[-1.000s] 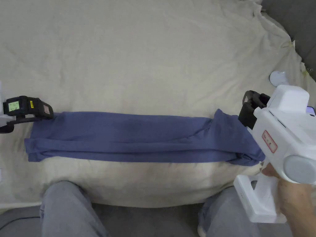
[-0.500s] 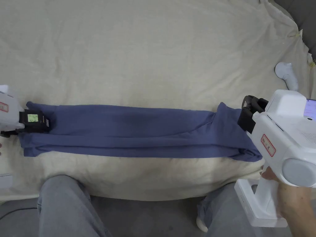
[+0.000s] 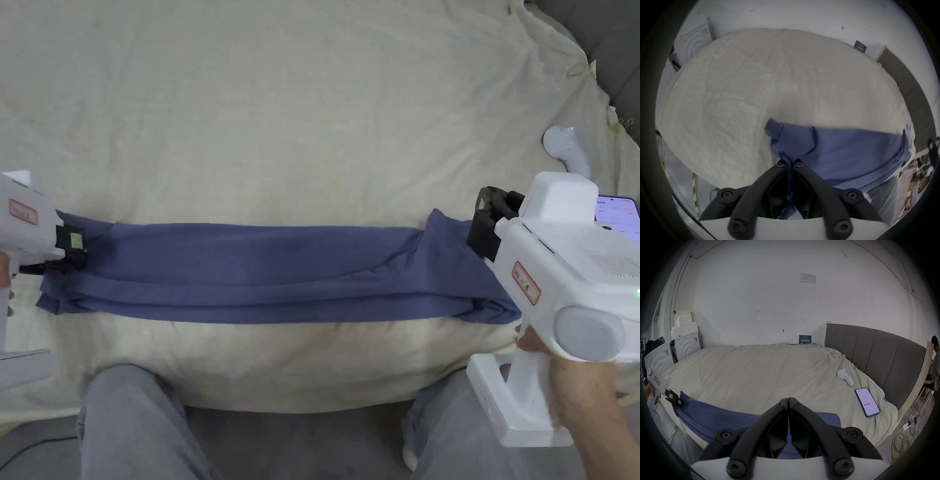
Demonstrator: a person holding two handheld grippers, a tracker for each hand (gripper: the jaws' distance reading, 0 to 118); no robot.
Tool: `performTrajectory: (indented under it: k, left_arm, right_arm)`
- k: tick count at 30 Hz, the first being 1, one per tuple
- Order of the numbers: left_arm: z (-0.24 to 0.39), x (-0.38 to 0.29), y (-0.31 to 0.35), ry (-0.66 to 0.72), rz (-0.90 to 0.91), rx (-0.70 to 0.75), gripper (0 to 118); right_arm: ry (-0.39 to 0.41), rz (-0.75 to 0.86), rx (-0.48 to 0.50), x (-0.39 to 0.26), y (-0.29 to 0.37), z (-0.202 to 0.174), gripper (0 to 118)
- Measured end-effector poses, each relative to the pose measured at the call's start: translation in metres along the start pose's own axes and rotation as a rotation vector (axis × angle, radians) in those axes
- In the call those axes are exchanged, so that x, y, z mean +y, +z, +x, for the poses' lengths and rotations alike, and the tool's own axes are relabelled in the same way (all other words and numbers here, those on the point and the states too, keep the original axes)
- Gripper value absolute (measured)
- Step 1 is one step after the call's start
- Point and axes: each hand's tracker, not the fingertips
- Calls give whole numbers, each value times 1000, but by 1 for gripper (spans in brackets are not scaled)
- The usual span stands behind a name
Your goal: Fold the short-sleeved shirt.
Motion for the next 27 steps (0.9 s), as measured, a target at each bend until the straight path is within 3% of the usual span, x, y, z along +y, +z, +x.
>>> performTrajectory:
  k: [6, 14, 27]
  left_arm:
    - [23, 11, 49, -58, 106, -27, 0]
    - [106, 12, 92, -179, 140, -283, 0]
    - [235, -16, -20, -245, -57, -309, 0]
  right_arm:
    - [-11, 31, -12, 5, 5, 4, 0]
    - [-31, 57, -13, 9, 14, 12, 0]
    - [-30, 50, -83, -4, 26, 47, 0]
